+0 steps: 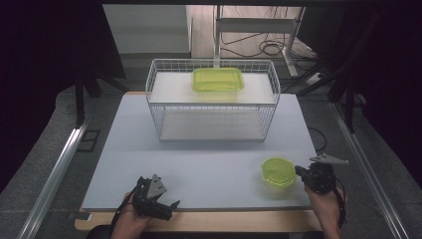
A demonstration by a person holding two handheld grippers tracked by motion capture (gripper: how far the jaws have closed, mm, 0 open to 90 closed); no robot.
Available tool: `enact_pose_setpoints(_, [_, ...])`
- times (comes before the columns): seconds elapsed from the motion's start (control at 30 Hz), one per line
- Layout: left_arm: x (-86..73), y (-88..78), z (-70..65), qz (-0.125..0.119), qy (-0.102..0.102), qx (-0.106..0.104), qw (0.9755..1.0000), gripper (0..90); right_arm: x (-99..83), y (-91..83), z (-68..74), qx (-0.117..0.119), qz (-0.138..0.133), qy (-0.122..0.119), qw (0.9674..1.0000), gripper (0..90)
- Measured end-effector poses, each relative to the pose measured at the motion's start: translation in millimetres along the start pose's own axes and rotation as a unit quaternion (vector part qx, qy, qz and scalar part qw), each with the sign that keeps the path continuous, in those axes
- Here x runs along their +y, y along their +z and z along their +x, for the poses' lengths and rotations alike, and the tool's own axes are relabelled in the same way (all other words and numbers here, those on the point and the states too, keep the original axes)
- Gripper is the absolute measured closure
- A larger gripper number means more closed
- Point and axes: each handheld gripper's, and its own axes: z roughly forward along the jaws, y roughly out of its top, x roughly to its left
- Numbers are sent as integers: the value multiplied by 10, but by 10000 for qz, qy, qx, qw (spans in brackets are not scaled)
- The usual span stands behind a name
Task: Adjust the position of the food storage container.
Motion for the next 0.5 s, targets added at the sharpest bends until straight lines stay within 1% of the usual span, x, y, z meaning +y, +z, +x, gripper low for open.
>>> enact_pose_setpoints(0.03, [0,1,1,2,-1,1,10000,21,2,8,29,59,9,-7,10000,888])
enact_pose_setpoints(0.1, [0,1,0,3,0,2,10000,21,3,11,43,90,11,-8,10000,888])
enact_pose_setpoints(0.33, [0,1,1,4,-1,6,10000,21,-35,-16,39,60,74,22,10000,887])
enact_pose_setpoints(0.4, [-1,1,1,4,0,8,10000,21,-81,-38,20,50,192,84,9998,886])
enact_pose_setpoints(0.43, [-1,1,1,7,1,9,10000,21,-81,-38,20,50,192,84,9998,886])
enact_pose_setpoints(0.5, [0,2,0,8,5,9,10000,21,-130,-24,26,110,297,99,9994,886])
